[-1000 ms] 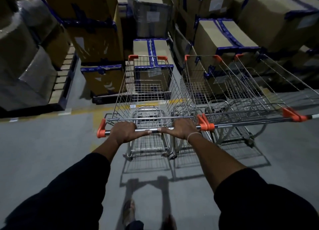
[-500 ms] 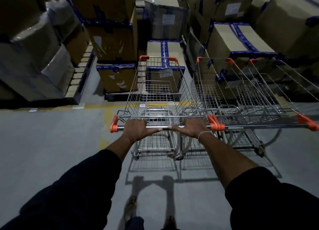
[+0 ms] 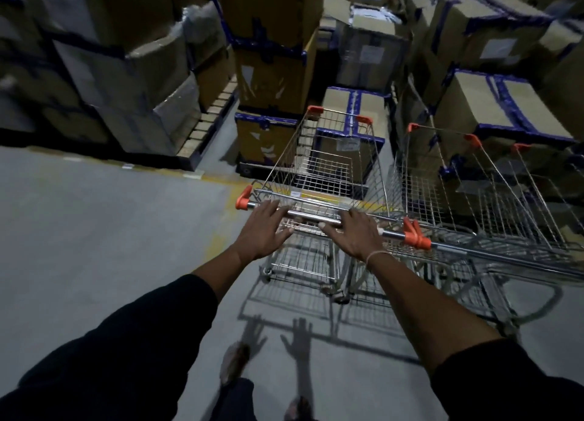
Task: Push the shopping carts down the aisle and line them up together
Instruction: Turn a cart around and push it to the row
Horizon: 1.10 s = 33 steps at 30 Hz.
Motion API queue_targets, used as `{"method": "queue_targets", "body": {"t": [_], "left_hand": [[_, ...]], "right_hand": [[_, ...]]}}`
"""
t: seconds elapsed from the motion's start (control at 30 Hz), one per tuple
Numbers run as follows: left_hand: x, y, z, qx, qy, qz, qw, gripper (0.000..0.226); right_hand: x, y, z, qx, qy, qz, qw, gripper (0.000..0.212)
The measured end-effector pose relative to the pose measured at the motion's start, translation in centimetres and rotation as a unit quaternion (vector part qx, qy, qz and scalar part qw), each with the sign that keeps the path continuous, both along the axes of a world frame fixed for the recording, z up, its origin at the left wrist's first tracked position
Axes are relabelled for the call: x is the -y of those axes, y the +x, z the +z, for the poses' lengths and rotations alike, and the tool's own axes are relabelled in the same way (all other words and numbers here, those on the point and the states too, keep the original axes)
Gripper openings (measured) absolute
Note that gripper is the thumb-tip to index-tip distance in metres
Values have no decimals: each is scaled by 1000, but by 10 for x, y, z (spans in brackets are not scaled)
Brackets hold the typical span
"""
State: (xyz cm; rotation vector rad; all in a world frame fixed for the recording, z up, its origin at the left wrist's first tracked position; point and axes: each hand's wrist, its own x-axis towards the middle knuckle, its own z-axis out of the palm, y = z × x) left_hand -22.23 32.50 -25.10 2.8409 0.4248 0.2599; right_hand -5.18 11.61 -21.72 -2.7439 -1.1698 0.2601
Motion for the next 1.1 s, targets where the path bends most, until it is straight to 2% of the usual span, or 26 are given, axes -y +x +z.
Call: {"method": "queue_targets", "body": {"t": [0.07,0.17,0.23,0.43,0.57,0.73,0.9,1.1], "left_hand": [[0,-24,0,-10,-18,22,1000,73],[0,-70,-2,-58,-54,103,992,84],[0,-103,-2,-58,-65,142,986,85],[-12,-210,-7,-37,-79,250,964,78],[-6,-295,-4,-19,-100,316,943,88],[24,-414,2,9,-130,399,908,90],[63,-539,2,25,-145,474,868,98],[124,-684,1,29,-146,556,818,108]], "right_hand": [[-12,-12,1,-4,9,28,1000,107],[-36,-37,3,-17,31,72,997,98],[-52,-58,7,-21,26,106,994,99],[-100,-125,12,-31,25,206,978,112],[-126,-184,11,-44,21,262,964,130],[-146,-284,15,-55,13,347,936,121],[-150,-401,11,-66,6,420,905,141],[-151,-546,7,-69,5,501,863,140]]}}
